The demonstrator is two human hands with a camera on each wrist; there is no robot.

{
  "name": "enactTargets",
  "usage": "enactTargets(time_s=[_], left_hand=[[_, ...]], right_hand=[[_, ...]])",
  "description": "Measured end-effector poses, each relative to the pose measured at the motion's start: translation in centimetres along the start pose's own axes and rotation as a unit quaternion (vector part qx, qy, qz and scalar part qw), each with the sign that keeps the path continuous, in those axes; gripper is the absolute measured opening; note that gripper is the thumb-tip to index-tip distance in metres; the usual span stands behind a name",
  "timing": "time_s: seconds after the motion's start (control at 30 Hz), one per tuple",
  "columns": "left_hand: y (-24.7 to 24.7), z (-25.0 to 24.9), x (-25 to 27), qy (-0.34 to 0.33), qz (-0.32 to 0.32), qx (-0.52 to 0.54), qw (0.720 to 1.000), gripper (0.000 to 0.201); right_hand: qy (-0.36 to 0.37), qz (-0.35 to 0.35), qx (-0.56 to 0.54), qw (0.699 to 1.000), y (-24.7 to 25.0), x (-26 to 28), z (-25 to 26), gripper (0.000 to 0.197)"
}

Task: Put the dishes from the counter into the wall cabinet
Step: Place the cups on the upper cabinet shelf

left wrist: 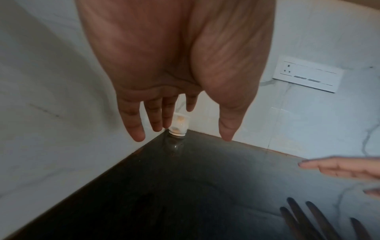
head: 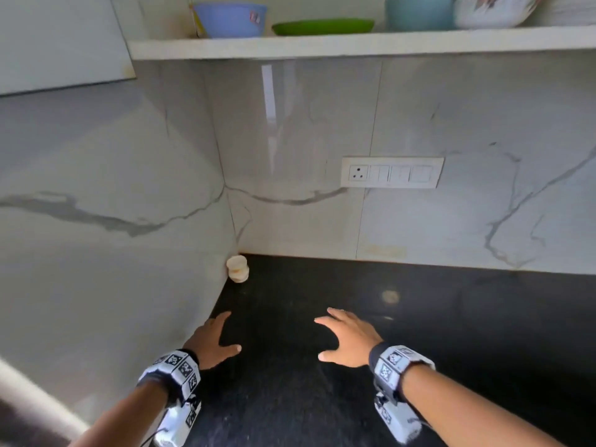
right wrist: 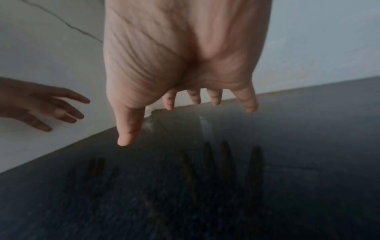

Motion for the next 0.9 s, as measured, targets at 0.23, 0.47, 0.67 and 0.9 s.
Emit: enactTargets(time_s=[0.23, 0.47, 0.67, 0.9], left_hand=[[1.0, 0.2, -5.4, 0.020, -0.047, 0.083, 0.995, 0.098], [3.1, -1.8, -12.3, 0.043, -0.118, 0.193, 0.973, 0.097], [3.9, -1.4, -17.0, 0.112, -0.197, 0.234, 0.945, 0.089], [2.3, -1.9, -20.7, 0.139, -0.249, 0.272, 0.919, 0.082]], right_hand=[[-0.120, 0.109, -0.043, 0.986, -5.6, -3.2, 0.8, 0.112], [-0.129, 0.172, 0.000, 0.977, -6.7, -4.1, 0.4, 0.117], [-0.125, 0.231, 0.011, 0.965, -6.2, -4.8, 0.0, 0.120], [-0.124, 0.271, 0.013, 0.954, -6.1, -5.4, -0.4, 0.121]])
Point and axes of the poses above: each hand's wrist, its own x-axis away from the middle knuckle, its own y-axis out of the back of the hand, z = x × y, the point moved 2 cm from there along -x, towards the middle knuckle, and after that the axes turned 1 degree about x, right-handed, at the moved point
